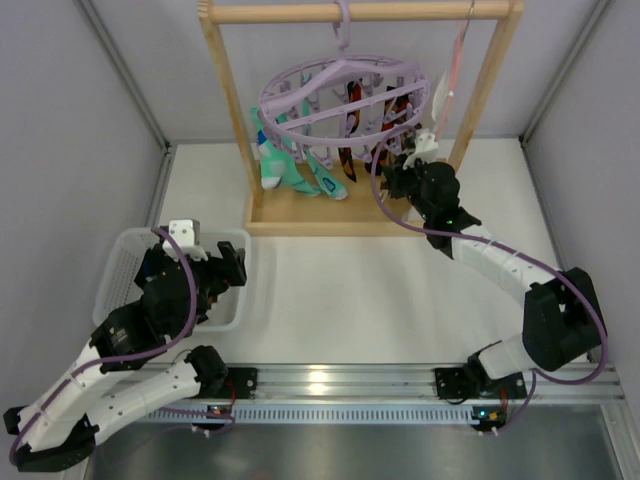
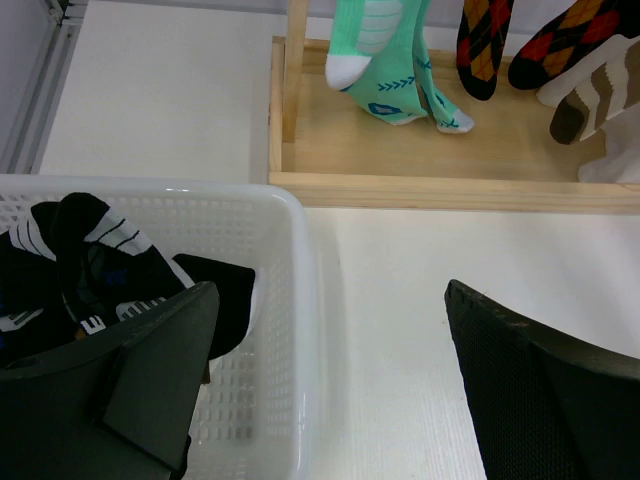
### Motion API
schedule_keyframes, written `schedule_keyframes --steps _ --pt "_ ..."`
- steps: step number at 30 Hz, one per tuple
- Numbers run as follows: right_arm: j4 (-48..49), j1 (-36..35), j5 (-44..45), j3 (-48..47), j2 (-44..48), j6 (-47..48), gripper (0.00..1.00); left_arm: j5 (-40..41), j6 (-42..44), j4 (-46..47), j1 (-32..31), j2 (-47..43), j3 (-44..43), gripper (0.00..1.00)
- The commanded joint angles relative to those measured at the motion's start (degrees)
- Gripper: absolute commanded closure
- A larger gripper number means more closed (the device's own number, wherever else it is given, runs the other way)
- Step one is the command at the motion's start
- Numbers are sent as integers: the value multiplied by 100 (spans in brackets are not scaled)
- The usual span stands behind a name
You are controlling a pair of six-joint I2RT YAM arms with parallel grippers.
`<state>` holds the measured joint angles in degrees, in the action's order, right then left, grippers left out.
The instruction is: Remove the socks clipped to the hanger
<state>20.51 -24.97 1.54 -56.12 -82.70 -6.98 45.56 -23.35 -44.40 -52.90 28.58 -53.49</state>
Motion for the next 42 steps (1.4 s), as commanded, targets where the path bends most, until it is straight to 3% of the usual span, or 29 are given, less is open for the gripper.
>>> schedule_keyframes --steps 1,8,21,32,38,42 --pt "611 -315 355 101 192 31 100 -91 -143 98 26 165 -249 2" --pt "927 -903 891 584 579 66 100 -161 -565 90 26 516 -862 2" --pt "1182 -2326 1708 1138 1177 285 100 -768 -635 116 26 1984 -2480 2" --pt "1938 -3918 3088 1270 869 619 100 -1102 252 90 17 3785 -4634 2" --pt "2571 -4095 2836 1533 860 637 100 -2077 446 116 17 4567 -5478 2" --pt "2783 -4095 2676 1595 852 567 100 -1955 393 125 8 5025 -5812 2"
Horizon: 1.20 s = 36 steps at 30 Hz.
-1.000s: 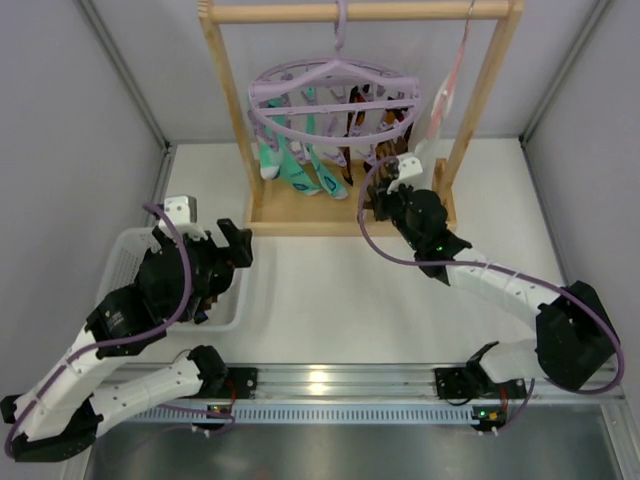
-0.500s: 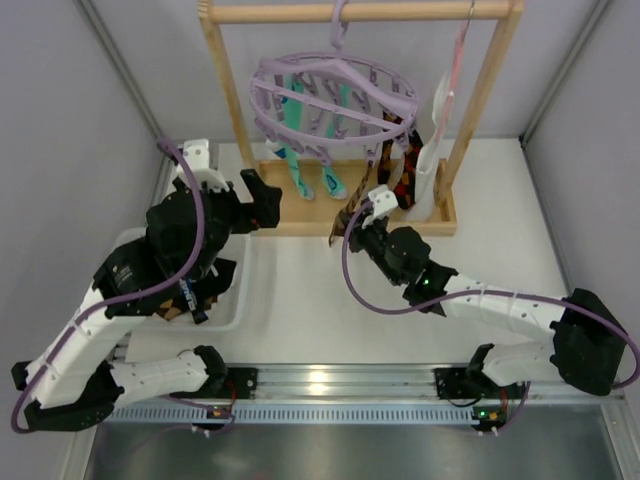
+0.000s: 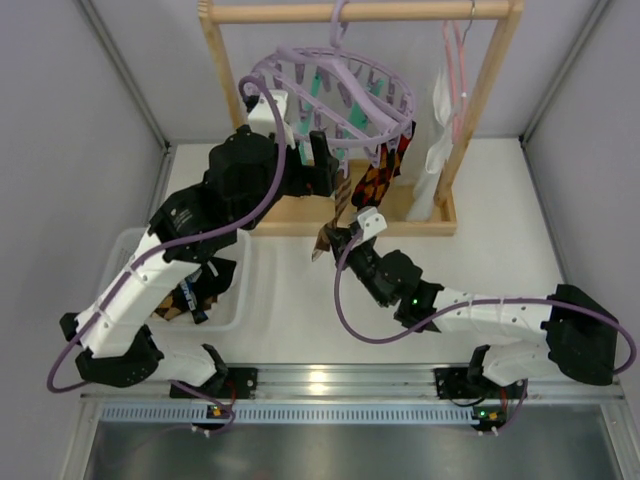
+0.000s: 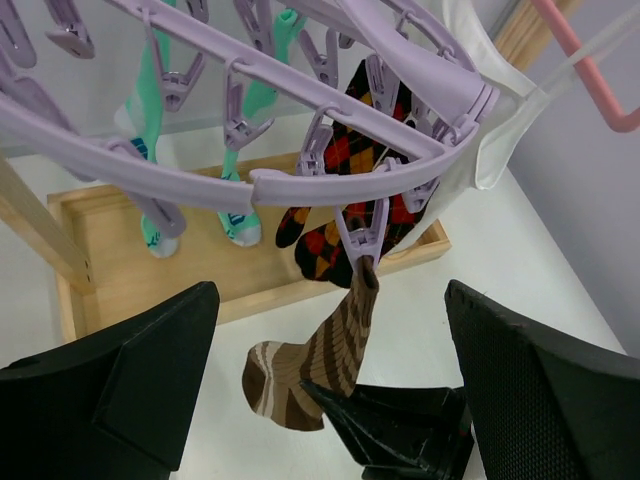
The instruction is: Remove the socks clipped to the hanger
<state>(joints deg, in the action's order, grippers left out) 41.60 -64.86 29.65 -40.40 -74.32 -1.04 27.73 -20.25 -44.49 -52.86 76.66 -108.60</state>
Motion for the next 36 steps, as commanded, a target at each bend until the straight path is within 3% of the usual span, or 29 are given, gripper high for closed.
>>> schedule_keyframes --steps 1,9,20,31,36 --pt "665 -97 -170 6 6 -19 100 -110 57 134 4 313 -407 2" --pt "630 -150 -521 -82 -108 -98 100 93 -67 247 -92 815 -558 2" --pt "664 -167 -908 6 84 -335 100 409 285 1276 -110 402 619 6" --pt "744 -246 -1119 59 85 -415 100 602 671 2339 -102 463 1069 24" --pt "753 -317 -1075 50 50 -380 100 813 803 2480 -93 595 1016 42"
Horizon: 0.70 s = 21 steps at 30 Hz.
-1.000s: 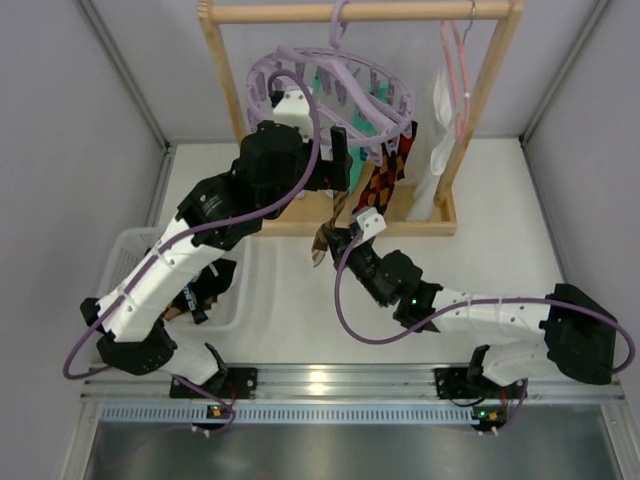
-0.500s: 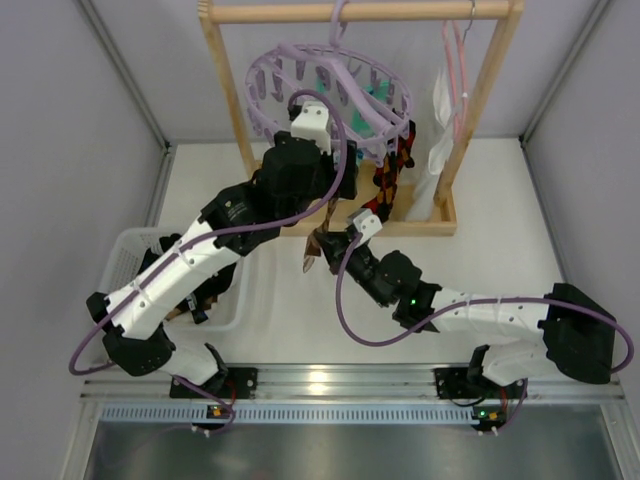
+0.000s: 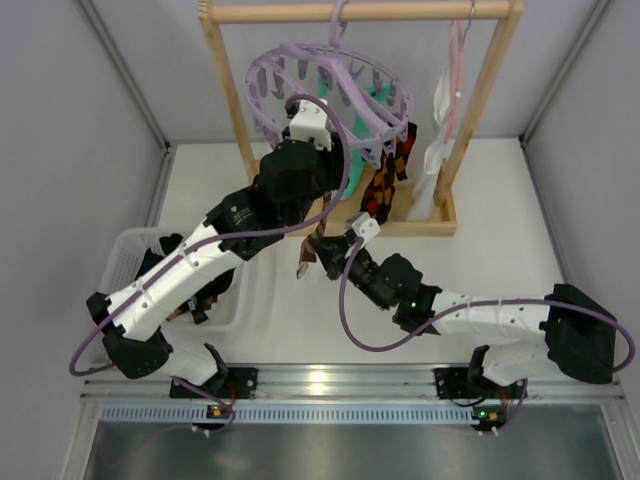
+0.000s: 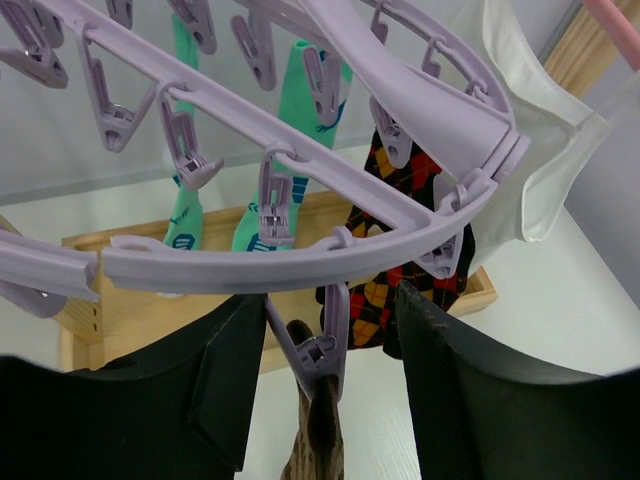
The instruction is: Remove the socks clipped to the hanger
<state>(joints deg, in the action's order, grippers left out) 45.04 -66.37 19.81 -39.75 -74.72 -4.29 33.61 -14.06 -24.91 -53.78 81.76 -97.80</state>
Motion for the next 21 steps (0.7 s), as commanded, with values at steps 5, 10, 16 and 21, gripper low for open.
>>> schedule_keyframes --steps 5,10,16,21 --pt "436 -210 -39 81 142 -54 100 217 229 531 17 174 -90 50" --pt "427 -201 57 178 265 -54 100 199 211 531 34 227 -46 71" --pt "427 -219 241 651 502 -176 100 190 246 531 34 253 -99 91" --pt "401 -219 497 1171 880 -370 100 -11 168 513 34 95 50 43"
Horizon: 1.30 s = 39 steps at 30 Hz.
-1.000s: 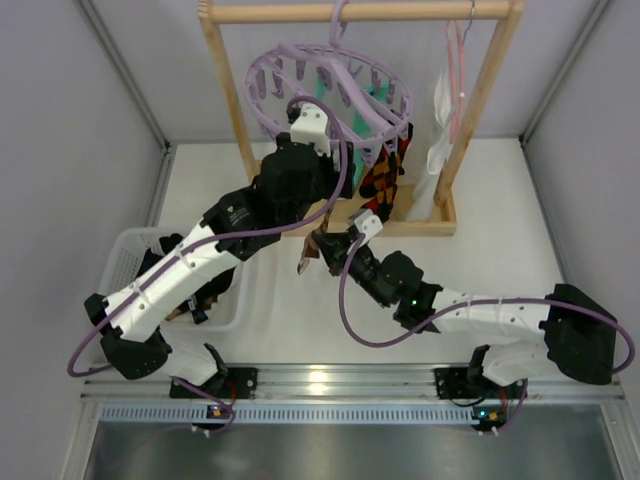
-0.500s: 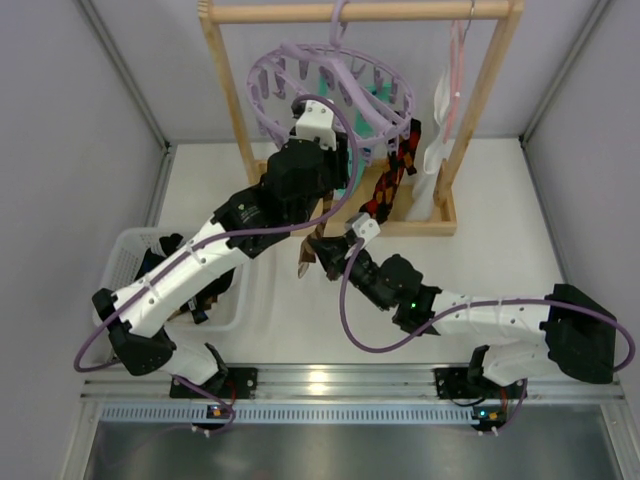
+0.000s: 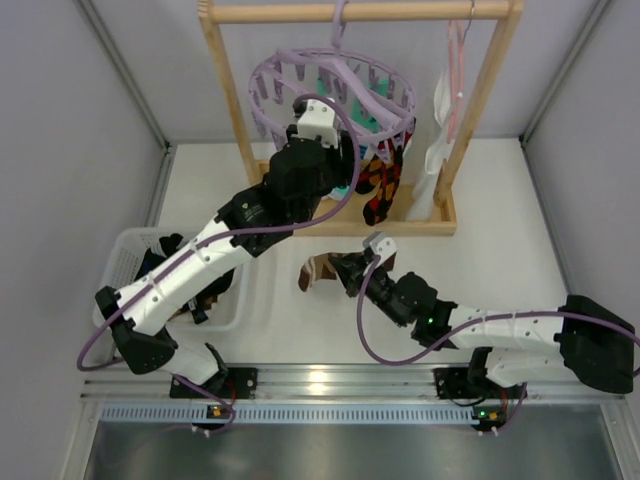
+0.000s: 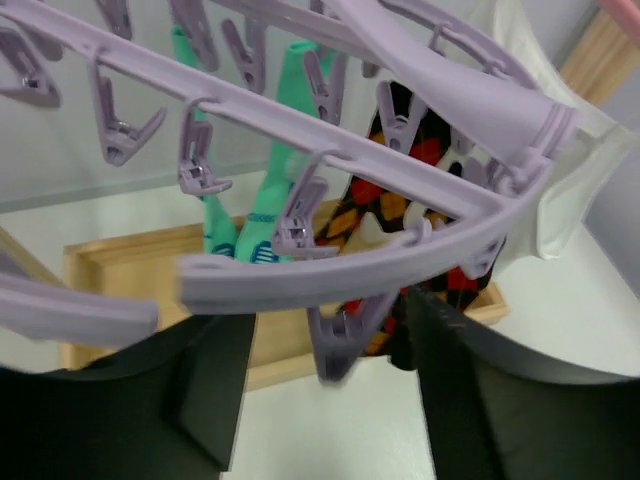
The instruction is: Remove the socks clipped to the hanger
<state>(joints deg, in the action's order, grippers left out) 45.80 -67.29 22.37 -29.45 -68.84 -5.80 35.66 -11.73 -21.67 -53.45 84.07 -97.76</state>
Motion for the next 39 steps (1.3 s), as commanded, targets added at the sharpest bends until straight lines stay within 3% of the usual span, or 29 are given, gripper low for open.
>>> schedule_keyframes --steps 1,2,4,12,19,21,24,28,31,39 --pt "185 -118 276 176 318 -211 100 -252 -93 190 1 -198 107 30" --pt "70 -118 285 159 353 -202 100 -279 -145 181 1 -268 273 18" --pt "-62 -101 268 54 345 -184 100 -314 -181 163 1 -566 484 2" --pt "-1343 93 -1066 -1341 -515 -106 100 686 -409 -337 -7 -2385 1680 2" --pt "-2663 102 -3429 -4344 -2518 97 100 3199 -58 -1023 1 -3441 1628 2" --pt "-2935 49 -3599 -5014 -3317 123 100 3856 82 -1015 1 -3792 1602 2" --pt "-3743 -83 -3740 -7109 -4547 368 100 4343 249 -1014 1 -4196 1497 2" --pt "-5000 -127 -3592 -9465 -6367 273 100 4441 565 -1015 -7 -4443 1347 2" --pt "-5239 -118 -3424 -10332 -7396 54 100 4397 628 -1015 -7 -4654 1443 2" --pt "-5125 -127 -3406 -10352 -8102 -149 100 3492 602 -1014 -7 -5172 2102 2"
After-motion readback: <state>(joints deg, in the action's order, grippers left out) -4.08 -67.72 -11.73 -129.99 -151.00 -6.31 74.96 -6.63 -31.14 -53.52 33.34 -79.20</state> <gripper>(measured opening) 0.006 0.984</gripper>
